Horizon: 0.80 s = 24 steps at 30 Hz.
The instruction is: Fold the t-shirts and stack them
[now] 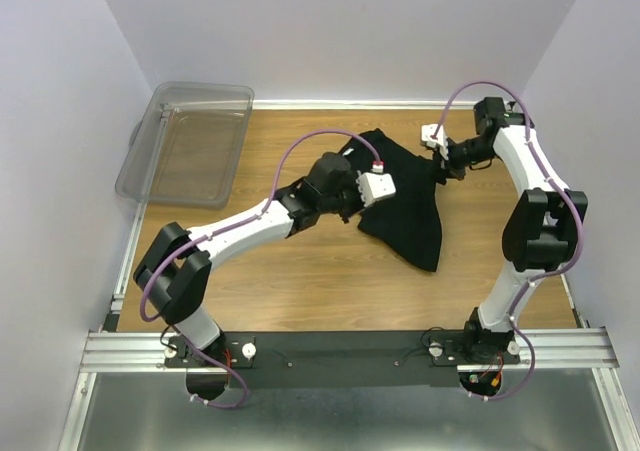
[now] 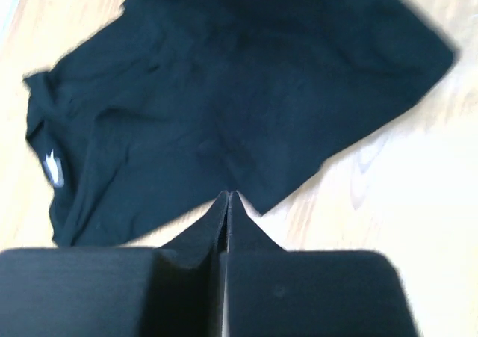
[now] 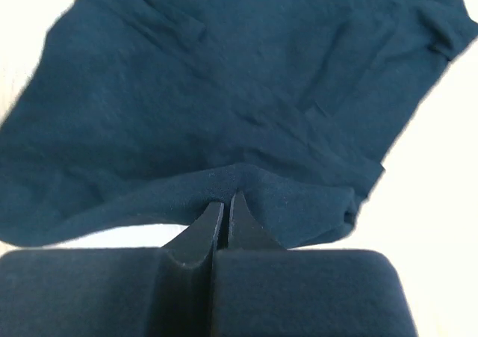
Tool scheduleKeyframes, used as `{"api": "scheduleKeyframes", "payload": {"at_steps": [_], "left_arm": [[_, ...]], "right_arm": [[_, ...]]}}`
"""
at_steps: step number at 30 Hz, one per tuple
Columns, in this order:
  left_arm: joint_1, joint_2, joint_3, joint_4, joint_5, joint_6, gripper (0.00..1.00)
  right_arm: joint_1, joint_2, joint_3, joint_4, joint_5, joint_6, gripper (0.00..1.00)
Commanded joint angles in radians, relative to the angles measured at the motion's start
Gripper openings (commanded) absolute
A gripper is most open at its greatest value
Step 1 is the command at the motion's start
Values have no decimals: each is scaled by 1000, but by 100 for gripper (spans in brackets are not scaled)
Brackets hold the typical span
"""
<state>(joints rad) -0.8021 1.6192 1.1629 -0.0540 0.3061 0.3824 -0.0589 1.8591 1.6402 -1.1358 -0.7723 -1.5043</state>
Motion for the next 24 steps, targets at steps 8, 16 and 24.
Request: {"api": "scheduleKeyframes", "payload": {"at_steps": [8,16,24], "left_arm": [[-314,55,-92,264,-182,-316,45],[-419,297,84,352,-416,-536,65],[-450,450,231,249,-559,-599,64]], "right_arm": [[22,-49,-124,97,151,93,1],[14,-72,-161,125,177,136,1],[14,-83,-180,131,182,151,1]]}}
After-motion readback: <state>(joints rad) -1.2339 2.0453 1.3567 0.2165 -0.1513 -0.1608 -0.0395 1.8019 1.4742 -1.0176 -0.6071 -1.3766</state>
